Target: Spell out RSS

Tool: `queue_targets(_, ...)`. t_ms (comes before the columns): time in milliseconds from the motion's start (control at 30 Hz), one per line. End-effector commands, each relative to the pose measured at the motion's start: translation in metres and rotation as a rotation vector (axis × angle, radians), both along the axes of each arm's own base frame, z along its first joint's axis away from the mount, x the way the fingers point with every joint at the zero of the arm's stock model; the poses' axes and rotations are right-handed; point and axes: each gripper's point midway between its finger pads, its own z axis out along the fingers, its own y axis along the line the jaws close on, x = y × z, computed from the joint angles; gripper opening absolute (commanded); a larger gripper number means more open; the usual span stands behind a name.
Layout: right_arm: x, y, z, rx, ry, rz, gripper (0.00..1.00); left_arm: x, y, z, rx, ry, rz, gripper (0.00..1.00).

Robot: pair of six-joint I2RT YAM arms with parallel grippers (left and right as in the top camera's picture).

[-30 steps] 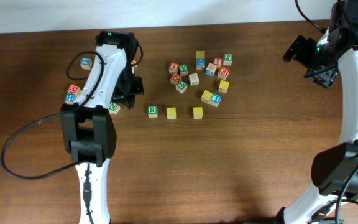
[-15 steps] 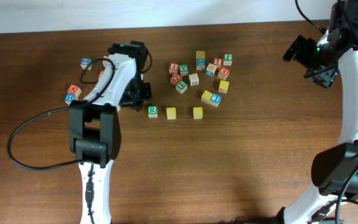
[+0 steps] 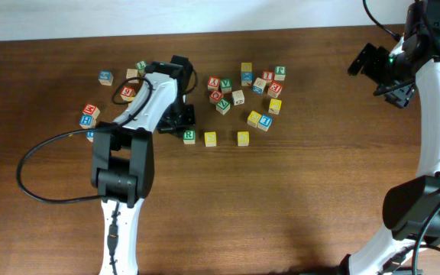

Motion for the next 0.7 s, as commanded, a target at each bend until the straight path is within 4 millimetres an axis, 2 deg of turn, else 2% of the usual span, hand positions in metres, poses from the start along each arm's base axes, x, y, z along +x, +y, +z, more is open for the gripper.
queue_targets(0,0.000,0.001,-0.003,-0.001,0.009,0.005,0.99,0.001,-0.003,0.005,-0.001,-0.022,-0.031,0.00)
queue_targets(167,0.000,0.001,-0.003,-0.001,0.009,0.005,0.98,-0.003,-0.003,0.006,-0.003,-0.005,-0.035,0.00)
queue_targets(267,0.000,0.001,-0.003,-0.001,0.008,0.005,0.98,-0.006,-0.013,0.006,-0.062,0.010,-0.100,0.00)
queue_targets(667,0.000,0.001,-0.003,-0.001,0.008,0.005,0.98,-0.009,-0.034,0.006,-0.068,-0.004,-0.183,0.00)
